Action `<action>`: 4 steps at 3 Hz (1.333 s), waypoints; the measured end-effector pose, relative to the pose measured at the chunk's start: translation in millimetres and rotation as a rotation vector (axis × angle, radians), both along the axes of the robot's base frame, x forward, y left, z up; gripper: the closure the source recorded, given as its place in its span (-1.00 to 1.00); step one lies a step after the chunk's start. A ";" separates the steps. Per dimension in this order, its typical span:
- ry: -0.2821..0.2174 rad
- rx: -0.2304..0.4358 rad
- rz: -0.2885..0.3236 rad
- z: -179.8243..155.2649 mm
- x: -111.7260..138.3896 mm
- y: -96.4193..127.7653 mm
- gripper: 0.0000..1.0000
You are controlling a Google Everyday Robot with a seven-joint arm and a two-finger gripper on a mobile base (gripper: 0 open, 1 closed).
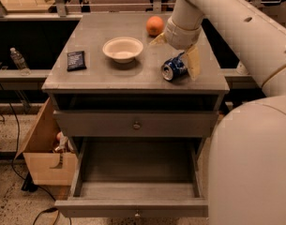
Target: Place pepsi can into middle drawer
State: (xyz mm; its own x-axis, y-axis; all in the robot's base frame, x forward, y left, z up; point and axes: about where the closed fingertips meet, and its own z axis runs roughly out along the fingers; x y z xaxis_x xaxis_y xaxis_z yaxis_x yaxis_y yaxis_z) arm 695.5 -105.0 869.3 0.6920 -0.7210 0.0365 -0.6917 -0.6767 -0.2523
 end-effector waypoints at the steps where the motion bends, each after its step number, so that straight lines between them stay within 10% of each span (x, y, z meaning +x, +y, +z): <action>1: 0.021 -0.008 -0.031 -13.2 5.8 -5.7 -0.67; 4: 0.054 0.013 -0.031 -21.5 5.0 -9.7 0.71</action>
Offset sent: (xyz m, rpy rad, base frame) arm 0.0048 -0.0190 -0.0225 0.0015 0.0746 -0.0624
